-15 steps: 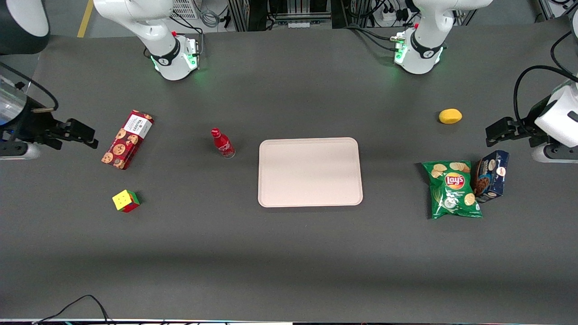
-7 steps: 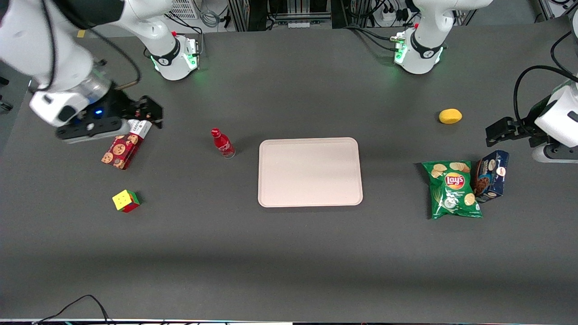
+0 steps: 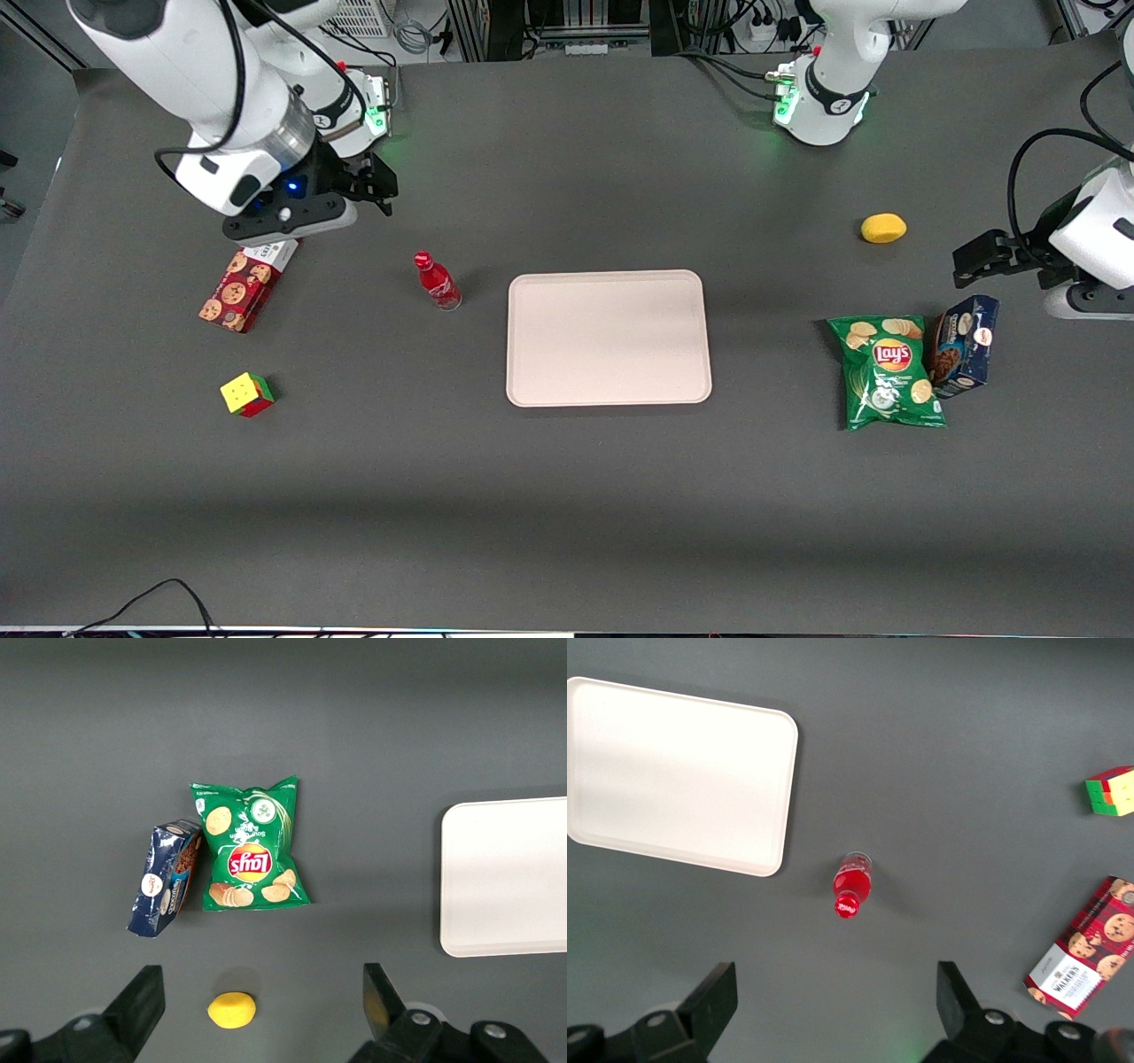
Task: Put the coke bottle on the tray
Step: 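Move the open right gripper over the red Coca-Cola bottle and lower it, then close the right gripper around the bottle's body and lift it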
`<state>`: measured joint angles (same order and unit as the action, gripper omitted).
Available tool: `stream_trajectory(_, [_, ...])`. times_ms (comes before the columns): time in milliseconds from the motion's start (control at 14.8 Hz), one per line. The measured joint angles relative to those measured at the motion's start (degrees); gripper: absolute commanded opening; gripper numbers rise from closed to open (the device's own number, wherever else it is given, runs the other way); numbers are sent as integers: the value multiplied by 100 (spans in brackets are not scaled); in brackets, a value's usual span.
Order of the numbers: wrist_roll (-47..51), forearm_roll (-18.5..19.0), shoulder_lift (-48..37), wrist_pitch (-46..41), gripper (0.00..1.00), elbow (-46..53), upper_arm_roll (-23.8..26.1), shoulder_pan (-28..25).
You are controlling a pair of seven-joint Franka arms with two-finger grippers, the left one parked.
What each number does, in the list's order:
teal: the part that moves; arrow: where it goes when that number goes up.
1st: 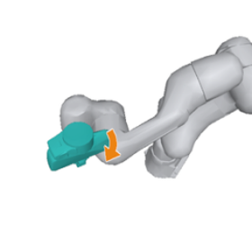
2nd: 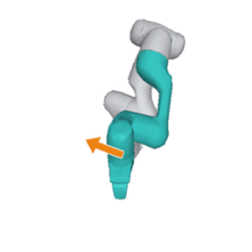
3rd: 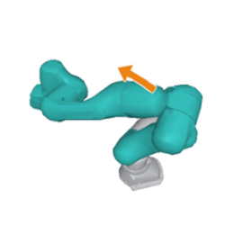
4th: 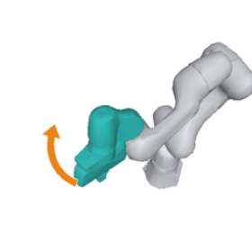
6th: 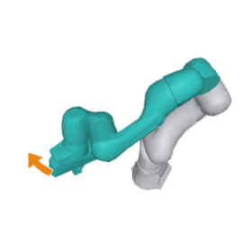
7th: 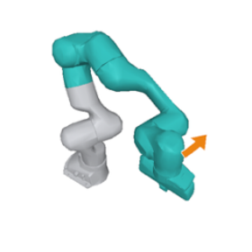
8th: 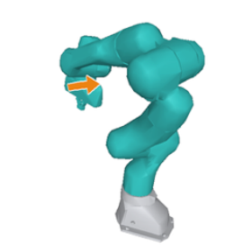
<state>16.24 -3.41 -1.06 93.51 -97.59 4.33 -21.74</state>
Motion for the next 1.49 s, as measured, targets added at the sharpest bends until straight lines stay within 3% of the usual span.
stream_trajectory(678, [31,-35,-364,4028,100,-3488,302,8])
stream_trajectory(1492, [673,-37,-91,4266,100,-3957,585,18])
